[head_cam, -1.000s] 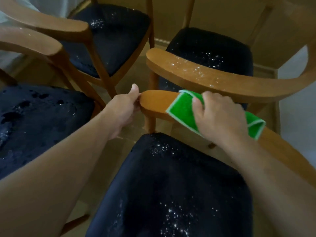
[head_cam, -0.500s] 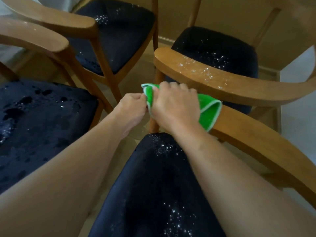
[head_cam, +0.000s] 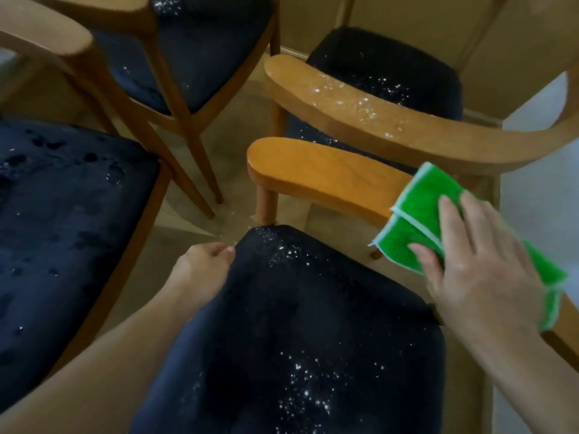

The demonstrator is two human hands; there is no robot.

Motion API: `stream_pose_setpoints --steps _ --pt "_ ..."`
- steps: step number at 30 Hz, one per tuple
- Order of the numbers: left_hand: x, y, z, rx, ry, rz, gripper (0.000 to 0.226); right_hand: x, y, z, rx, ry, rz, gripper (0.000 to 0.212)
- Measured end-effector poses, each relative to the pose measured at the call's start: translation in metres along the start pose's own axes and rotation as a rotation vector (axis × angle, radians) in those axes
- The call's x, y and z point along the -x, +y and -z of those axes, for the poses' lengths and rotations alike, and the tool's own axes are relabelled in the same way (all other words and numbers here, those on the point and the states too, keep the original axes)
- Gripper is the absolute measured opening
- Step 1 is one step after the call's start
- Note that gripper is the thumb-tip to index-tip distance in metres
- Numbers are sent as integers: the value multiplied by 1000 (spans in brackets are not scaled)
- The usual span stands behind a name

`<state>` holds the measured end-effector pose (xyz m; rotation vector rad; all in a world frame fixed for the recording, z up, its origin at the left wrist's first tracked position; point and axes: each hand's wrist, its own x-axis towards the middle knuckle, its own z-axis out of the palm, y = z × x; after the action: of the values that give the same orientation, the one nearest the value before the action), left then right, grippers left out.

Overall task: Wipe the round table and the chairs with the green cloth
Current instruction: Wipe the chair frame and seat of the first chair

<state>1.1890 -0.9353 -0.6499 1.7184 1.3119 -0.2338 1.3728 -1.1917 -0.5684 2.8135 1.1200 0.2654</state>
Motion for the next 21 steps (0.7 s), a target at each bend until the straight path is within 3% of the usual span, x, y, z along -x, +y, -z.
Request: stream_pose_setpoints --steps 3,5,9,14,19,21 --pt "5 -8 0 -75 -32 45 47 5 -13 1 -38 2 -131 55" --pt "8 -15 -2 -110 -73 68 49 -7 -30 0 -56 36 -118 58" --pt "13 -30 -13 -130 -146 109 45 -56 -88 -1 -65 97 122 64" --pt "17 -40 -22 -230 -111 81 49 -93 -167 2 -8 230 449 48" --pt "27 -56 -15 -228 -114 85 52 -87 -143 -2 -36 310 760 44" --pt "32 -62 -14 -251 -90 78 49 -60 -115 -17 -133 251 843 46"
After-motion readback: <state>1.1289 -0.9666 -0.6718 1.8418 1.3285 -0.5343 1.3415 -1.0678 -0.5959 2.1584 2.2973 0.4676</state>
